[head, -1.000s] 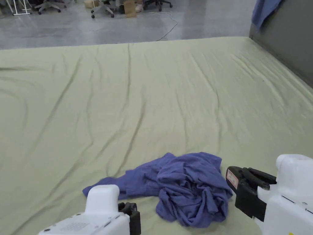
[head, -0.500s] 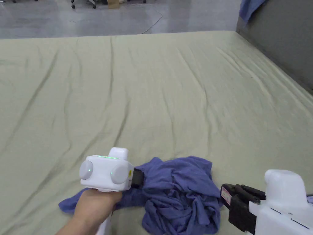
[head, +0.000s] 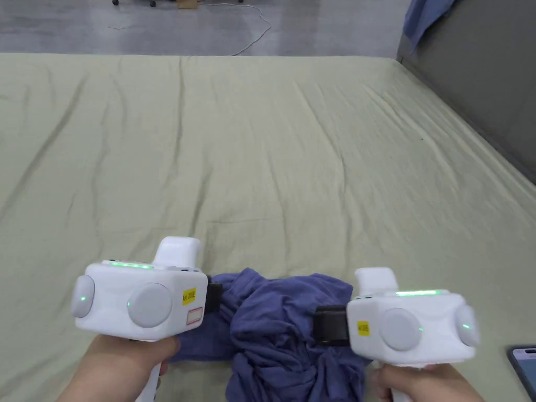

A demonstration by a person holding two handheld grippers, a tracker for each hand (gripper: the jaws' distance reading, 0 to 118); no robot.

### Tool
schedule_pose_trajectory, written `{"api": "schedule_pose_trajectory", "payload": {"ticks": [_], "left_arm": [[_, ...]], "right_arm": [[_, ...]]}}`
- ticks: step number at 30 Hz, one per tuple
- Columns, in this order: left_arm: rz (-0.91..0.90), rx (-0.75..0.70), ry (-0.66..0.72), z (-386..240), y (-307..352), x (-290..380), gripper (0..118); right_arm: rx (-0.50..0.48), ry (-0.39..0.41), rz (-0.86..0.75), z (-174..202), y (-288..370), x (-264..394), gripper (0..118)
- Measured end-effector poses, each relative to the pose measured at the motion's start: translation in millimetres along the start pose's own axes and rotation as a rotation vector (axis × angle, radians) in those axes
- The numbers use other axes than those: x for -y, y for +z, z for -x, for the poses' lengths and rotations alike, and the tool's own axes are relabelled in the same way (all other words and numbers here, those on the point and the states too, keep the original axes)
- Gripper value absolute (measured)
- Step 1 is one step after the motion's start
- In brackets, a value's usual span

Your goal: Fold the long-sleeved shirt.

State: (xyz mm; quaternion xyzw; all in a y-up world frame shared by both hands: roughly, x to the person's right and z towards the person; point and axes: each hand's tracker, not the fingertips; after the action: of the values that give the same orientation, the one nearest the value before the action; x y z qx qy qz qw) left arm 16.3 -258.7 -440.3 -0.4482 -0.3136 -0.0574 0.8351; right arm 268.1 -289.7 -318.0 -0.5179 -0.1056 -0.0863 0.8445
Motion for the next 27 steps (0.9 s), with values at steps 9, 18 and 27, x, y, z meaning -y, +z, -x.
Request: {"api": "schedule_pose_trajectory", "payload": {"ticks": [9, 18, 27], "left_arm": [[-0.043, 0.03, 0.065, 4.3, 35.3, 3.0, 9], [-0.537, 0.044, 0.198, 11.9, 204.0, -32.0, 9], [-0.842, -0.083, 0.057, 25.2, 301.6, -174.8, 9]], "right_arm": [[-0.044, 0.0, -0.238, 21.6, 70.3, 20.1, 17], [0.066, 0.153, -0.726, 36.6, 235.6, -1.3, 16], [0.019, 0.244, -0.889, 57.0, 297.7, -180.3, 16]]}}
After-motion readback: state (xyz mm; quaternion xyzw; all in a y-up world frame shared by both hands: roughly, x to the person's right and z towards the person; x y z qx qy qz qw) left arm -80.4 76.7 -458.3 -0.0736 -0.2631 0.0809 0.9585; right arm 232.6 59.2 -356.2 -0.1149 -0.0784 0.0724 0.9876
